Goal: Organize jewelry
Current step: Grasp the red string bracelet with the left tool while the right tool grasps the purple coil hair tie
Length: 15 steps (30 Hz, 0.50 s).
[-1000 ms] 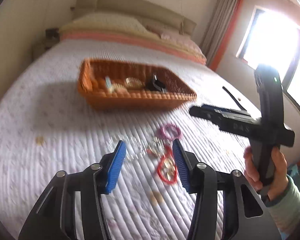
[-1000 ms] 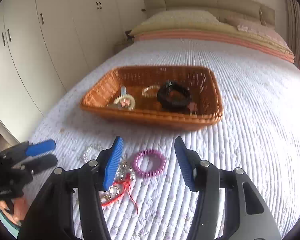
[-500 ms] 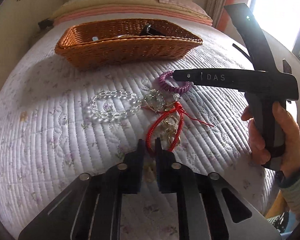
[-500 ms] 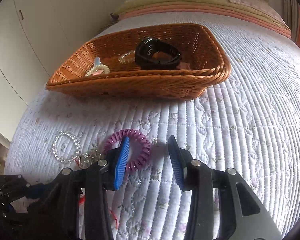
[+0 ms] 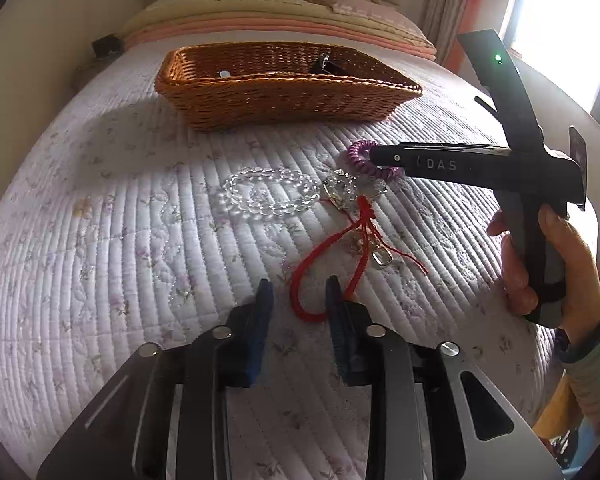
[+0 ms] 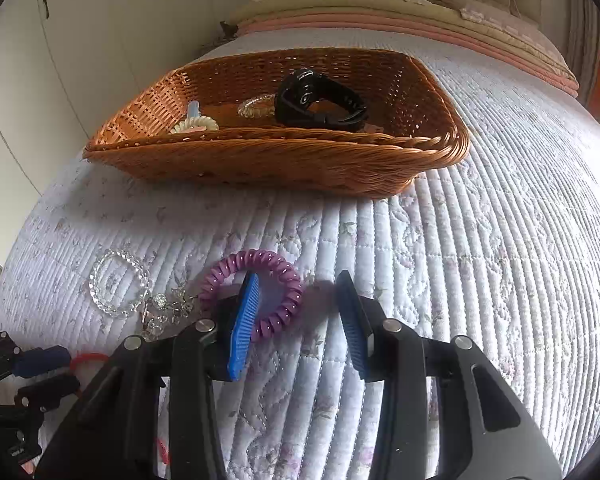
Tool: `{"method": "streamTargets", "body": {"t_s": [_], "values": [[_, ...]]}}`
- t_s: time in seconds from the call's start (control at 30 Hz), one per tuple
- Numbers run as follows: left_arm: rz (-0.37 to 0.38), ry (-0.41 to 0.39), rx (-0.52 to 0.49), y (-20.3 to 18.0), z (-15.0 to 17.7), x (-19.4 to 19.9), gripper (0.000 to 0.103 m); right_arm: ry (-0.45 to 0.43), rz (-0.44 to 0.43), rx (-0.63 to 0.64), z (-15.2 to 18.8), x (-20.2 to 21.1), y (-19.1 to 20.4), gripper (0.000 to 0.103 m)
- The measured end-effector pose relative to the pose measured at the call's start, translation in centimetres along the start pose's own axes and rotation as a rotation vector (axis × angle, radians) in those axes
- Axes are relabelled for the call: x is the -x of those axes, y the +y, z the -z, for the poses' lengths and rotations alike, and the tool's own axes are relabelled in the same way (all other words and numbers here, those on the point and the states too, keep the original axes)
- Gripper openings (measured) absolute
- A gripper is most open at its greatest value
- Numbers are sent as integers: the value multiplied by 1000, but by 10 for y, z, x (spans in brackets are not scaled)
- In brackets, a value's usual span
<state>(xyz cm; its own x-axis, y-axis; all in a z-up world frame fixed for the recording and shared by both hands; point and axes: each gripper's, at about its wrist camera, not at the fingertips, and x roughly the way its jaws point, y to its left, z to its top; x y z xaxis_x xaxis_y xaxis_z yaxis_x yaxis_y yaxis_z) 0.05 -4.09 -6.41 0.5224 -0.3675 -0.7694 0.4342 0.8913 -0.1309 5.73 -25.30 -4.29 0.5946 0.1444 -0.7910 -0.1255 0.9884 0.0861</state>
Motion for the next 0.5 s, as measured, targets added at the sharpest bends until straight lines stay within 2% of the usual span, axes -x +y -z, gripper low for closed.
{"method": "streamTargets", "body": {"t_s": [0.03, 0.07, 0.17, 0.23, 0.33, 0.4, 0.5], "values": [[-11, 0, -13, -4, 0, -3, 32, -1, 6, 6, -1, -3, 3, 36], [-22, -1, -25, -9, 0, -5, 34, -2, 10, 9, -1, -2, 3, 27], [-42, -6, -48, -14, 1, -5, 35, -3, 13, 18, -1, 0, 2, 16], [-44, -6, -48, -14, 1, -5, 35, -8, 10, 20, 2, 2, 0, 13], [-58, -10, -58, -16, 3, -4, 23, -19, 4, 14, 8, 6, -3, 11], [-70, -19, -65, -17, 6, -3, 8, -31, 0, 9, 10, 10, -4, 11], [-51, -32, -37, -11, 6, -1, 3, -51, -8, 11, 12, 14, -6, 11]]}}
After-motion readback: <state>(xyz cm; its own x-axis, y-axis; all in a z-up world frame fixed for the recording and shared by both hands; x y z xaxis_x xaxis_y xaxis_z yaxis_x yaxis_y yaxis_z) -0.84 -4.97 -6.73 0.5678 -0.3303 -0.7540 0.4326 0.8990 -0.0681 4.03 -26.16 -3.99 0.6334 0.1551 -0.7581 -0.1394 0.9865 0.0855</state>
